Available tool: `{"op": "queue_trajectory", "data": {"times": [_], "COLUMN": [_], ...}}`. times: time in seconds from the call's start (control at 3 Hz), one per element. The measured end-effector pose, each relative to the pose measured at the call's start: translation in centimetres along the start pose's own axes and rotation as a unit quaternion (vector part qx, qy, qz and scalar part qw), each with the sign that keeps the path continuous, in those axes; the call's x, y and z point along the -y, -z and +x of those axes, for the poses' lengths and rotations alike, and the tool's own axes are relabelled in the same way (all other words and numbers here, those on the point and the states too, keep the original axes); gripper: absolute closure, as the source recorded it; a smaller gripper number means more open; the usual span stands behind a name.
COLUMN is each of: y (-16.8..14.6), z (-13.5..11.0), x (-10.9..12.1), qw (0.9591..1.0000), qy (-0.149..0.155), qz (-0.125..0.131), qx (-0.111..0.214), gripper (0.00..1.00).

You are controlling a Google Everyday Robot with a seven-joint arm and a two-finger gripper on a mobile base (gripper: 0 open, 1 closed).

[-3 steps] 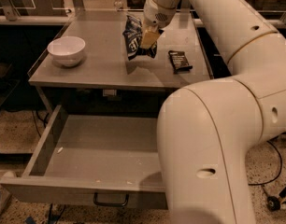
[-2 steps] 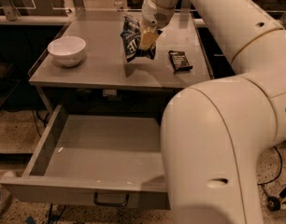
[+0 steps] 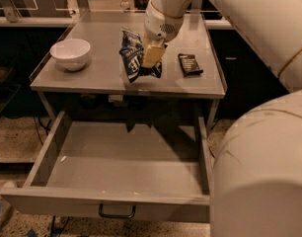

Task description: Place blue chip bag into top drawer

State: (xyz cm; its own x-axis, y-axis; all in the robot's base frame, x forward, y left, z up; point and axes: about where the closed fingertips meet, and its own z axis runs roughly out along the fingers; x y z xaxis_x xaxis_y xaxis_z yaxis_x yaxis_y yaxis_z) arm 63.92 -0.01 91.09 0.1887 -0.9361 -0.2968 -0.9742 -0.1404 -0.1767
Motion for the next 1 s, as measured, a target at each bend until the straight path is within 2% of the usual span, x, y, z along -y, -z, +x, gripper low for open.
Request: {"op": "queue_trajectory", "data": {"times": [0.33, 0.67, 1.0], "y": [0.0, -0.7, -1.5], "z": [0.0, 0.8, 2.0], "x": [0.0, -1.5, -5.7], "qw": [1.0, 0.9997, 0.998], "qy": [0.0, -0.01, -0.03], "qz": [0.0, -0.018, -0.054], "qx": [0.0, -0.01, -0.013], "gripper": [1.0, 1.0, 1.0]}}
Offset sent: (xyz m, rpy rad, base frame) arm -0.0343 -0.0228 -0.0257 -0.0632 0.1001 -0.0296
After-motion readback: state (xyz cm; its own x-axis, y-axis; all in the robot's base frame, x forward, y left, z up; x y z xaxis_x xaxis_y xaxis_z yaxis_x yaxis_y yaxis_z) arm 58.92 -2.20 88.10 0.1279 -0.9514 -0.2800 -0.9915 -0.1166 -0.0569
